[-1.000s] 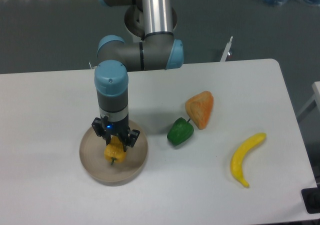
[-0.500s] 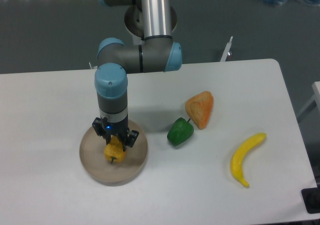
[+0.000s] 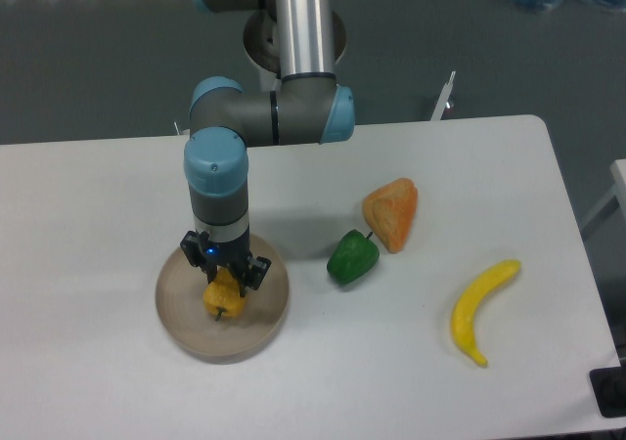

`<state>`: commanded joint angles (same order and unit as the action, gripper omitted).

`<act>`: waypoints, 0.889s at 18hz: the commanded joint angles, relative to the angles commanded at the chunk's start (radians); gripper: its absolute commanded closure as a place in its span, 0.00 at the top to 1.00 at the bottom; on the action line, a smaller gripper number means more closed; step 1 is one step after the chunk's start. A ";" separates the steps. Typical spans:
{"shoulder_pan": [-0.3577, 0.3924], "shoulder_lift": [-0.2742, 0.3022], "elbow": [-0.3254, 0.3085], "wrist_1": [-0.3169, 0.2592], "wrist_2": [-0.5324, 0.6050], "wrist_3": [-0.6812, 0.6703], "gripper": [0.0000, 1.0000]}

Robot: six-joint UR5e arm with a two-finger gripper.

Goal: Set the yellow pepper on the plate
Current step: 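Lower the yellow pepper onto the plate and open the gripper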

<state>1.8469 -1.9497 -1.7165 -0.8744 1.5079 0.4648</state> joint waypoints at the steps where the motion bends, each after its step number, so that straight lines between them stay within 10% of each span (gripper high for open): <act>1: 0.000 0.000 0.000 0.000 0.000 0.000 0.45; 5: 0.000 0.000 0.000 0.000 0.000 0.000 0.47; 16: 0.008 0.017 0.028 -0.002 -0.005 0.000 1.00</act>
<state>1.8545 -1.9328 -1.6890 -0.8759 1.5033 0.4648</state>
